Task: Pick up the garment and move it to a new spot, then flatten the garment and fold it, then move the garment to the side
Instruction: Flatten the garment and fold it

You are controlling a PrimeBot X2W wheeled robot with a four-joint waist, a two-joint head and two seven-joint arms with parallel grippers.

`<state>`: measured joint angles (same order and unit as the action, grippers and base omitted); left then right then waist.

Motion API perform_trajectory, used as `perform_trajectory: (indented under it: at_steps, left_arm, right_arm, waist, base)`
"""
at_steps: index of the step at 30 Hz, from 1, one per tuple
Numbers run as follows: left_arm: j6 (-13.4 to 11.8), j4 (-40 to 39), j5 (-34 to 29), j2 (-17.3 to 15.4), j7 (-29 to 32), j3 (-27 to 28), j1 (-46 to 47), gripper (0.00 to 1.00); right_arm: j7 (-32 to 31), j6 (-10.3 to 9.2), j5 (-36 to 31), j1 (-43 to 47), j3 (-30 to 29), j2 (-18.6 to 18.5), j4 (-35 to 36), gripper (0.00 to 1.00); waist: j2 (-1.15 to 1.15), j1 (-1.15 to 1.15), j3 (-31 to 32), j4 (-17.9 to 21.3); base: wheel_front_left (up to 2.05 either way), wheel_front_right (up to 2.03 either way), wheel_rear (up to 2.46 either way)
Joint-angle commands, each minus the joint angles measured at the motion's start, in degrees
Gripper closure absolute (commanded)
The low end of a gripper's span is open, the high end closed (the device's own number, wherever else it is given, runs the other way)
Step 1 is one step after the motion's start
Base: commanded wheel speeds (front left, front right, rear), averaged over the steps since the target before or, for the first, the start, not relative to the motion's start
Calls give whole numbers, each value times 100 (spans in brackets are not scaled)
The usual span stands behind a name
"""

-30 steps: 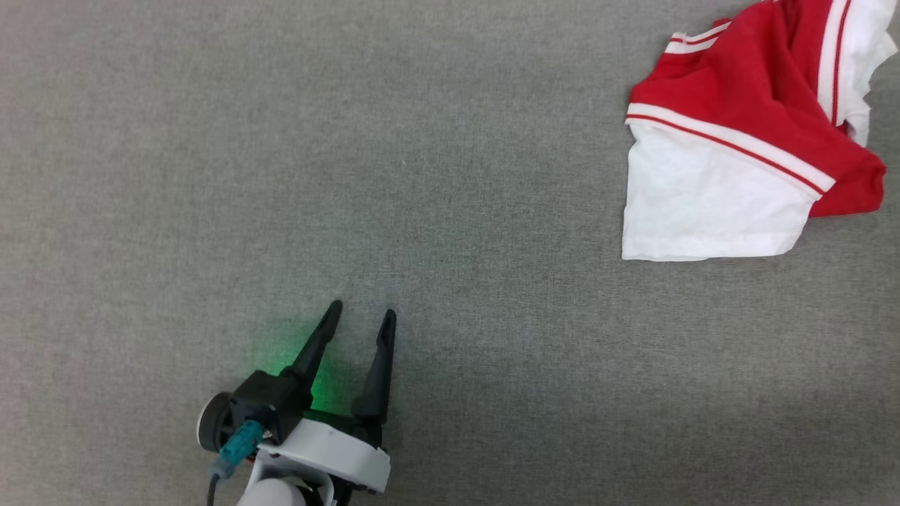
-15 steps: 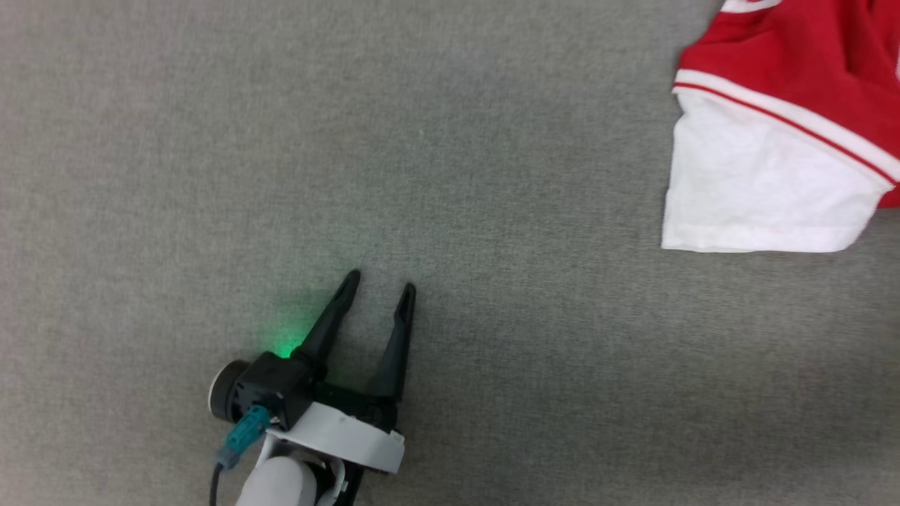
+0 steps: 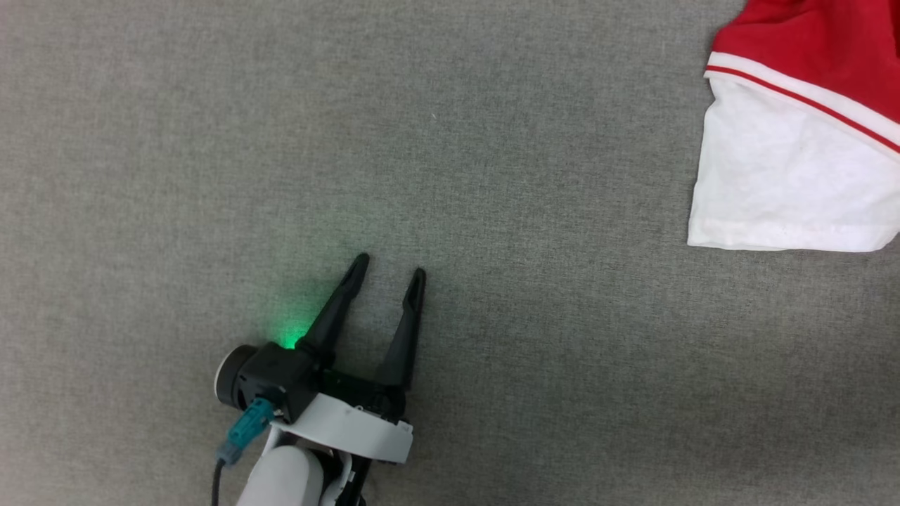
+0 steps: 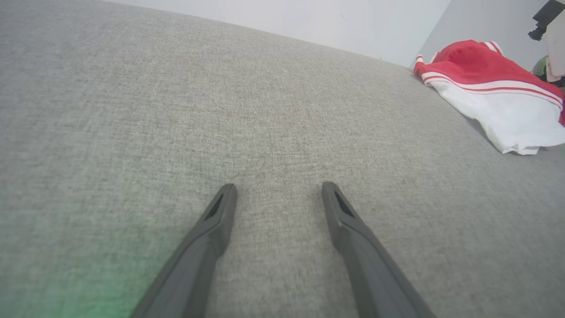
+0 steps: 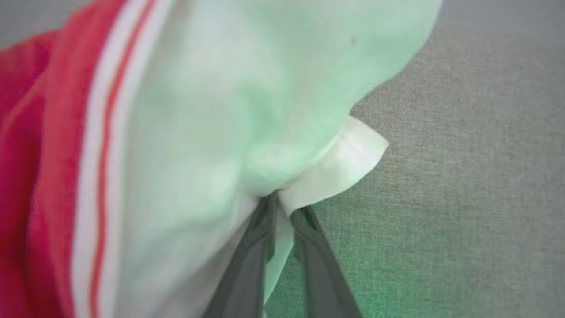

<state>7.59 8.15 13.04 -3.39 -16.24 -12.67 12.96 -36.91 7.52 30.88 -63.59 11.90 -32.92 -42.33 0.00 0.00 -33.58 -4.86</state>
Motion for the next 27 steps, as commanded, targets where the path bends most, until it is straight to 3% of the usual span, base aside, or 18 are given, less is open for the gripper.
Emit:
perform_trajectory:
  at_steps: [1,10,22,27]
  left_arm:
    - [-21,441,30,-24,198,87,78,0]
    - [-18,380,-14,-59,198,118,3,0]
    - [2,337,-38,-139,180,85,41,0]
    - [2,384,-57,-188,180,33,109,0]
  right_arm:
    - [40,-7,26,164,57,33,-148,100]
    - [492,-7,241,199,-87,-128,-100,100]
    - [590,-7,239,628,-494,-829,-264,100]
    - [806,-7,116,745,-656,-742,-581,100]
  waist:
    - [0,0,42,40]
    - [0,0,257,312]
    - [0,0,333,574]
    - [0,0,327,566]
  base:
    - [0,0,0]
    - [0,0,0]
    - [0,0,0]
    - [0,0,0]
